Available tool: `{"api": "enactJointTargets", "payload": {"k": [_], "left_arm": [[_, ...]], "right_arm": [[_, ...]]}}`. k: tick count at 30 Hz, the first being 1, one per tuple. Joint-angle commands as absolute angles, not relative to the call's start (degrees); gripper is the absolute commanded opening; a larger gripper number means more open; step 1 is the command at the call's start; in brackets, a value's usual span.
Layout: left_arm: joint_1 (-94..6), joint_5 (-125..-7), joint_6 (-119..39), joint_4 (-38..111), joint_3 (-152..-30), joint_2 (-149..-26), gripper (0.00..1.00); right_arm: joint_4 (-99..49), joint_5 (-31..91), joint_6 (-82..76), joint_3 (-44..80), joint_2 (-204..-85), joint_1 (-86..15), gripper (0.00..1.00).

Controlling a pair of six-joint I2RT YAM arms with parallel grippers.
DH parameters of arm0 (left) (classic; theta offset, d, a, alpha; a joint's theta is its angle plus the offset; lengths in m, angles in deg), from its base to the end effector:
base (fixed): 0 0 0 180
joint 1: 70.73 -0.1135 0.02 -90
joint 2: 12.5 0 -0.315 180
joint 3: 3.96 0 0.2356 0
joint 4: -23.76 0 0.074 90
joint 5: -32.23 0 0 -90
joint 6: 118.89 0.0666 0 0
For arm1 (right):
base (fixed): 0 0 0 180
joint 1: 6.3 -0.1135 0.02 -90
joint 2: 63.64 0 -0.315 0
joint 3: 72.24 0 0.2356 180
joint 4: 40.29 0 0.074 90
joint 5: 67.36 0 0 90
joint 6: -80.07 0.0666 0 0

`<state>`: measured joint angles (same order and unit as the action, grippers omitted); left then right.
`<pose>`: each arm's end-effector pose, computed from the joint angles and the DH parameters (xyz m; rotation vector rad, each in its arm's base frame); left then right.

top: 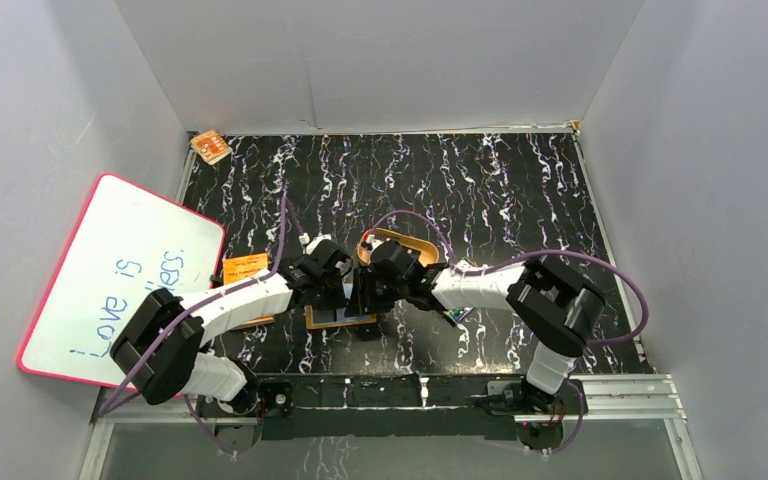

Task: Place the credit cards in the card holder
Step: Turn over the card slot in the card holder.

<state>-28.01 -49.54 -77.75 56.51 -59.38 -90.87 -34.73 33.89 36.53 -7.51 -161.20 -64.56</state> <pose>0.1918 -0.1642 0.2146 -0.1961 2.5825 -0.4428 0.1829 0.3203 0.2115 -0.3772 2.4861 1.1128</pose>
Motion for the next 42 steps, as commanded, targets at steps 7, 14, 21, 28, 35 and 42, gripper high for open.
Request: {"api": "enactJointTargets", "payload": {"k": [7, 14, 21, 28, 35, 42], "left_arm": [[-27.8, -50.0, -78.6, 57.6, -60.3, -90.7, 0.29], [-27.8, -47.9, -77.9, 59.8, -60.8, -88.5, 0.32], [-27.8, -46.2, -77.5, 61.2, -60.7, -87.6, 0.31], [-27.8, -43.6, -76.6, 62.8, -60.0, -86.9, 0.26], [-27.9, -41.6, -77.0, 63.4, -58.5, -86.7, 0.22], [-27.8, -41.3, -77.7, 63.0, -57.6, -86.9, 0.18]], "right_arm": [[-36.1, 31.4, 35.8, -3.7, -162.5, -65.2, 0.48], [-35.8, 30.0, 36.5, -4.8, -161.8, -65.2, 0.48], [-34.9, 27.6, 37.2, -6.3, -159.7, -65.1, 0.48], [-32.7, 24.0, 39.1, -7.2, -158.4, -65.0, 0.46], [-31.8, 23.8, 40.3, -6.0, -158.5, -64.8, 0.41], [-31.0, 25.9, 40.4, -2.4, -161.3, -64.7, 0.29]]}}
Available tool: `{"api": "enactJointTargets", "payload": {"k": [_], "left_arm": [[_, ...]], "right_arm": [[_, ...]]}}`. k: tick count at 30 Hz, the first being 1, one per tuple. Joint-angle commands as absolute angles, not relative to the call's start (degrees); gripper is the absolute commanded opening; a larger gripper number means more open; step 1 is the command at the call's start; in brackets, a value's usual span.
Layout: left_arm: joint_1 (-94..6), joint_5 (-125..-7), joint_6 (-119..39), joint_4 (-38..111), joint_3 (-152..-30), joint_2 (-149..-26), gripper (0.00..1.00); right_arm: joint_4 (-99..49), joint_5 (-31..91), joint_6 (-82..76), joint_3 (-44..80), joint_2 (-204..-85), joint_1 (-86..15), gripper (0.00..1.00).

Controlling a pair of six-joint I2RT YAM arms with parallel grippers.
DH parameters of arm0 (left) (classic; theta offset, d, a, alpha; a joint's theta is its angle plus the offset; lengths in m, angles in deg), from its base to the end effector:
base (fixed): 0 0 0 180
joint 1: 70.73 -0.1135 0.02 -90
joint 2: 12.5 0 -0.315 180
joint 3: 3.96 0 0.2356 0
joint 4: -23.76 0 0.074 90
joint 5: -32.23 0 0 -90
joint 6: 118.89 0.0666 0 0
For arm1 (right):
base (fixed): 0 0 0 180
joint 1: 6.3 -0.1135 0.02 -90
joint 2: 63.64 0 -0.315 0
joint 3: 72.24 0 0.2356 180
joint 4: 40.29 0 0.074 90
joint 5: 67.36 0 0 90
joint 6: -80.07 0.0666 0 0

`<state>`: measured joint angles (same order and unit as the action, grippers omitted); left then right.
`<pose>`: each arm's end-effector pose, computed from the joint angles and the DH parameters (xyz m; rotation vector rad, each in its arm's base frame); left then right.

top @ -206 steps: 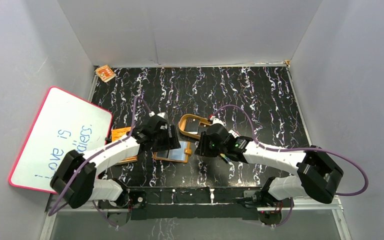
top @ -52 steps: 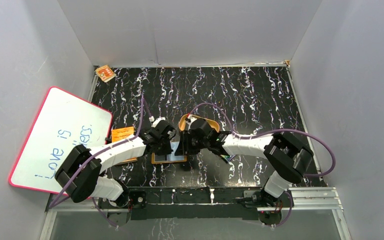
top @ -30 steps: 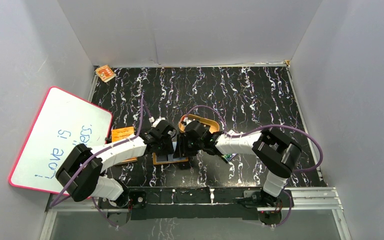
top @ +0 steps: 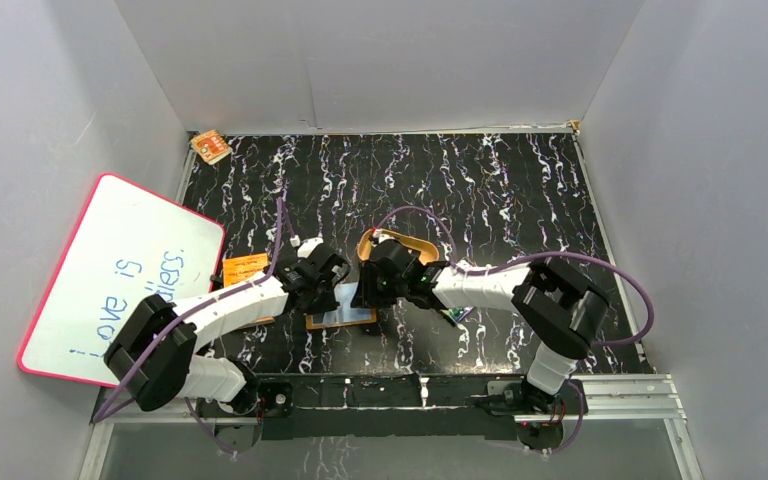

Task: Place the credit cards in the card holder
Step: Turn over the card slot in the card holder.

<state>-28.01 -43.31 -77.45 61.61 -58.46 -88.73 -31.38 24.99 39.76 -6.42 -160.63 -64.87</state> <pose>0.1832 -0.1465 0.2128 -0.2204 2.5735 -0.2728 0.1893 0.3150 0.2137 -0.2165 2.4816 0.9695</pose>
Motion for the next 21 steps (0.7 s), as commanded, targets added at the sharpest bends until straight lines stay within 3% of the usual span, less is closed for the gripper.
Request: {"api": "enactJointTargets", "payload": {"k": [1, 8, 11, 15, 21], "left_arm": [[-27.8, -41.2, -77.7, 63.0, -57.5, -86.9, 0.17], [-27.8, -40.5, -78.2, 63.8, -57.6, -85.0, 0.18], [-27.8, -40.5, -78.0, 64.0, -58.0, -83.5, 0.29], [-27.8, -40.7, -77.7, 64.4, -58.5, -81.5, 0.55], [-27.8, -41.2, -77.4, 64.6, -58.9, -79.9, 0.64]], "right_arm": [[-30.8, 26.2, 40.8, -1.9, -162.0, -64.6, 0.28], [-31.3, 28.8, 42.3, 0.0, -166.0, -64.1, 0.22], [-30.6, 29.8, 42.5, 1.6, -167.6, -64.1, 0.22], [-30.3, 30.3, 42.9, 2.5, -168.6, -64.0, 0.22], [-30.7, 30.8, 43.3, 3.5, -169.0, -64.0, 0.22]]}}
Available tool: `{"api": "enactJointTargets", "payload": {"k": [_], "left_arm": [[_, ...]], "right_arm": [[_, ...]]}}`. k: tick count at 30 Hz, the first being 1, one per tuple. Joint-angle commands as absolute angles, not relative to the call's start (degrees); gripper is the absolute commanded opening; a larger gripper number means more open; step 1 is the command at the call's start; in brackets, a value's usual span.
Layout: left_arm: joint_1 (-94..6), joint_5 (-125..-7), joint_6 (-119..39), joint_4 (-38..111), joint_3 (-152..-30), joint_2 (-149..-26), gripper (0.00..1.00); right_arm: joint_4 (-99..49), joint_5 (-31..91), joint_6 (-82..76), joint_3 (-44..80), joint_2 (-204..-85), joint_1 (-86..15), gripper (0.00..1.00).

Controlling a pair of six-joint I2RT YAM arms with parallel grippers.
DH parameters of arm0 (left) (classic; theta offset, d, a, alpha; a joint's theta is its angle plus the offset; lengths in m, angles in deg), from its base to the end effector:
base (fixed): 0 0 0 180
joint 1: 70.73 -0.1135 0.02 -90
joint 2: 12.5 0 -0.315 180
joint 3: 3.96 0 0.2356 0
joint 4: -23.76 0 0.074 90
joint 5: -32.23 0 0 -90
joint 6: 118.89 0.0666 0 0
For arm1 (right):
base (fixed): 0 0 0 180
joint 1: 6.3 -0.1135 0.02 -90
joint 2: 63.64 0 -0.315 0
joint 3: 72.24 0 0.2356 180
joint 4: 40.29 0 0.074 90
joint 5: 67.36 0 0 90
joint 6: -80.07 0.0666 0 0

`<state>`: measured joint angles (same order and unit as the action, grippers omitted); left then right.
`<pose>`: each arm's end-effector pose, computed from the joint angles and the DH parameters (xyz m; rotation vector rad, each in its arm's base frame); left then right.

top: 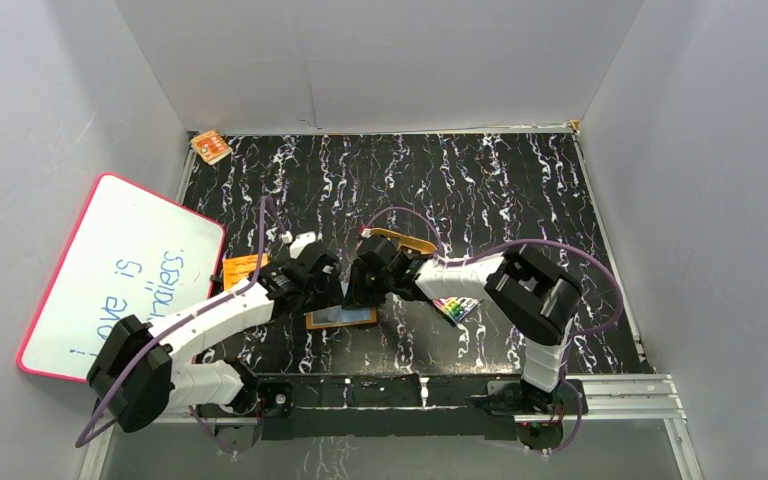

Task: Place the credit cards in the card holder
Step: Turn over the card slot in the card holder.

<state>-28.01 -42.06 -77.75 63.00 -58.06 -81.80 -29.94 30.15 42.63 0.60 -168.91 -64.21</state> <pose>0.1712 -0.1335 0.2340 -0.2442 2.4892 -0.3340 0.2076 0.3474 0.1959 -0.1948 2.5794 1.0252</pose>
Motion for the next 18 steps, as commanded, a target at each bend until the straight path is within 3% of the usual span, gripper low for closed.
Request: {"api": "enactJointTargets", "payload": {"k": [1, 18], "left_arm": [[-27.8, -41.1, -77.5, 64.7, -59.0, -79.6, 0.65], [-27.8, -32.9, -82.0, 71.9, -59.8, -69.9, 0.66]], "right_arm": [[-30.8, 30.9, 43.3, 3.6, -168.9, -64.0, 0.22], [-32.3, 34.0, 43.9, 8.0, -172.9, -64.0, 0.23]]}}
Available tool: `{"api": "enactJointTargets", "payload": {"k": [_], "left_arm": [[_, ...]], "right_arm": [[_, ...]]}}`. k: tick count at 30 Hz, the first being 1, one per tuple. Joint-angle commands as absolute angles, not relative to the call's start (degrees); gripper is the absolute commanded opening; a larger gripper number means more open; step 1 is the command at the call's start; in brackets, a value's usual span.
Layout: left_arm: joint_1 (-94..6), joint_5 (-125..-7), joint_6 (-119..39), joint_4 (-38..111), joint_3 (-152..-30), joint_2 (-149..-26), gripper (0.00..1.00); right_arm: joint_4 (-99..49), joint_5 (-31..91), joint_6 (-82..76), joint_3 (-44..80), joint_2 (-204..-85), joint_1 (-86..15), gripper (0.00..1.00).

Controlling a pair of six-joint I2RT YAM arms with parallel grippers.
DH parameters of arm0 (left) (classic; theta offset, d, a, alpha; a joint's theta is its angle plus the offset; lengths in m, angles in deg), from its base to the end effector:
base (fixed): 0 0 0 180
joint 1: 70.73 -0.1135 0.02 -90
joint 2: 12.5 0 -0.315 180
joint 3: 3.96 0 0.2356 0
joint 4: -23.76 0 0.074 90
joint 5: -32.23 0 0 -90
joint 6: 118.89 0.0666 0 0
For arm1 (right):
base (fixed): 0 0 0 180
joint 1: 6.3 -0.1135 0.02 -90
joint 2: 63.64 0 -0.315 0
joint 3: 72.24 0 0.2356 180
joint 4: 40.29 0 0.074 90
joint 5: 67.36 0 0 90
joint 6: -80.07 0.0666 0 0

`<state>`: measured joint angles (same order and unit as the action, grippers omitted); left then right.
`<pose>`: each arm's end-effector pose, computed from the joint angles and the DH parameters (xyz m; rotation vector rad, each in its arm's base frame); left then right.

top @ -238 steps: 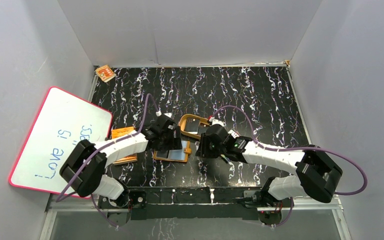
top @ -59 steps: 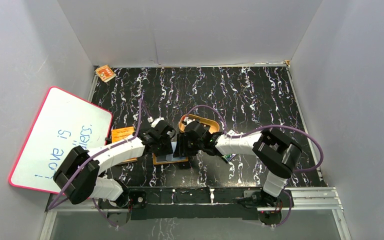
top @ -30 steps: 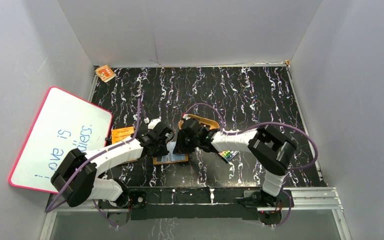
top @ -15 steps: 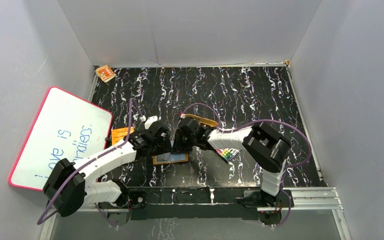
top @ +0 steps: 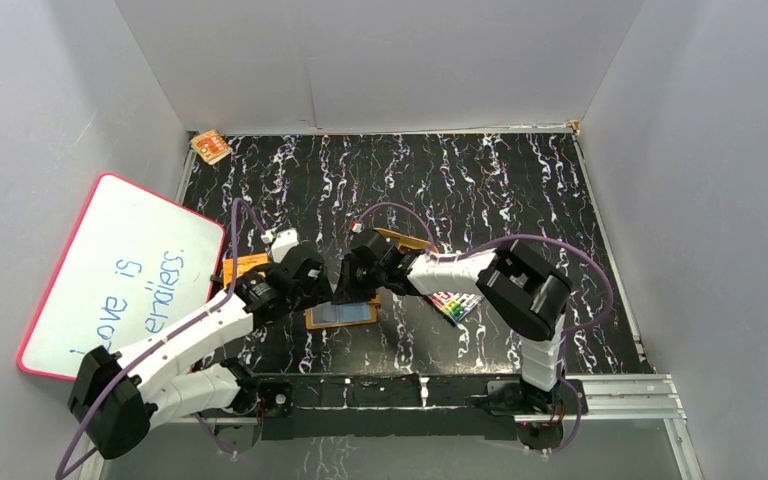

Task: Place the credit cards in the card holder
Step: Turn over the card slot in the card holder.

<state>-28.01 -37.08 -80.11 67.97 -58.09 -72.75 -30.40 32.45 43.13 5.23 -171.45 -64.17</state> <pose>0.1519 -0.1082 0.2569 -0.3348 2.3773 -0.3333 0.2171 0.3670 0.2042 -0.2095 2.5562 1.1040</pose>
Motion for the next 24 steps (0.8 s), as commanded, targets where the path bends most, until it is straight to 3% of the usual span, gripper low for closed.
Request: {"api": "enactJointTargets", "payload": {"k": [1, 10, 17, 21, 24], "left_arm": [[-27.9, -32.6, -82.4, 72.2, -59.8, -69.3, 0.66], [-27.8, -31.7, -83.0, 73.3, -60.3, -66.5, 0.66], [-27.8, -33.0, -82.2, 71.5, -59.5, -64.7, 0.65], [-27.8, -33.4, -80.9, 70.1, -59.0, -61.8, 0.68], [-27.8, -33.3, -80.9, 69.5, -57.8, -60.3, 0.71]], "right_arm": [[-32.2, 34.4, 43.9, 8.3, -173.4, -64.0, 0.23], [-30.8, 35.9, 43.3, 10.1, -175.4, -64.0, 0.24], [-22.8, 28.9, 37.4, 6.8, -161.5, -61.8, 0.29], [-19.5, 26.6, 34.2, 2.2, -151.4, -54.7, 0.37], [-19.4, 28.5, 33.0, 0.6, -148.4, -48.4, 0.48]]}}
